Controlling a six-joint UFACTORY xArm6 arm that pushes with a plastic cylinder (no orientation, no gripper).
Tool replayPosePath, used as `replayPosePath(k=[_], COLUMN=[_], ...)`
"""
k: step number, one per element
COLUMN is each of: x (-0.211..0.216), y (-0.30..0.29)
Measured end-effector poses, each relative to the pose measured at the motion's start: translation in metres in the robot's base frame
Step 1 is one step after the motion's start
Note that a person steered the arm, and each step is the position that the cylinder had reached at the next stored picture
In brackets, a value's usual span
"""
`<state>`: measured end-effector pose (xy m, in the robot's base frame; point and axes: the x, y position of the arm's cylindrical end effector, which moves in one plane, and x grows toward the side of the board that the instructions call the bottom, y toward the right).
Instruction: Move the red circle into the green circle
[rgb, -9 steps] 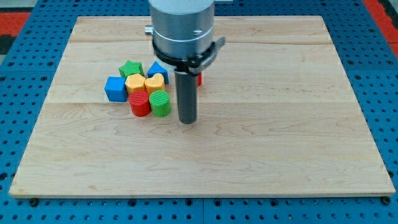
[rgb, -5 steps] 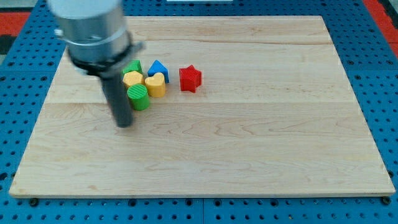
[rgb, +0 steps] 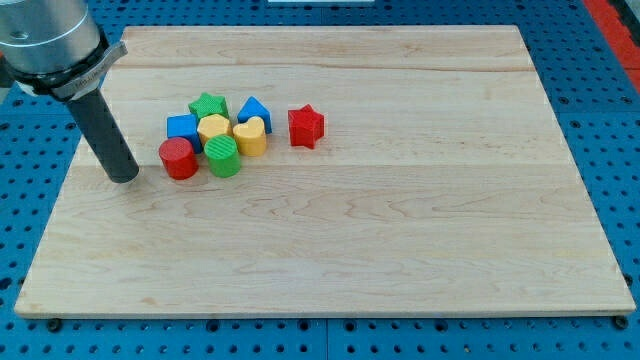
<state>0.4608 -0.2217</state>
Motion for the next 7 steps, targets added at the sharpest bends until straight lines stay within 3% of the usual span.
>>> replayPosePath(k=[4,7], x=[-0.031,-0.03], y=[0.031,0.048])
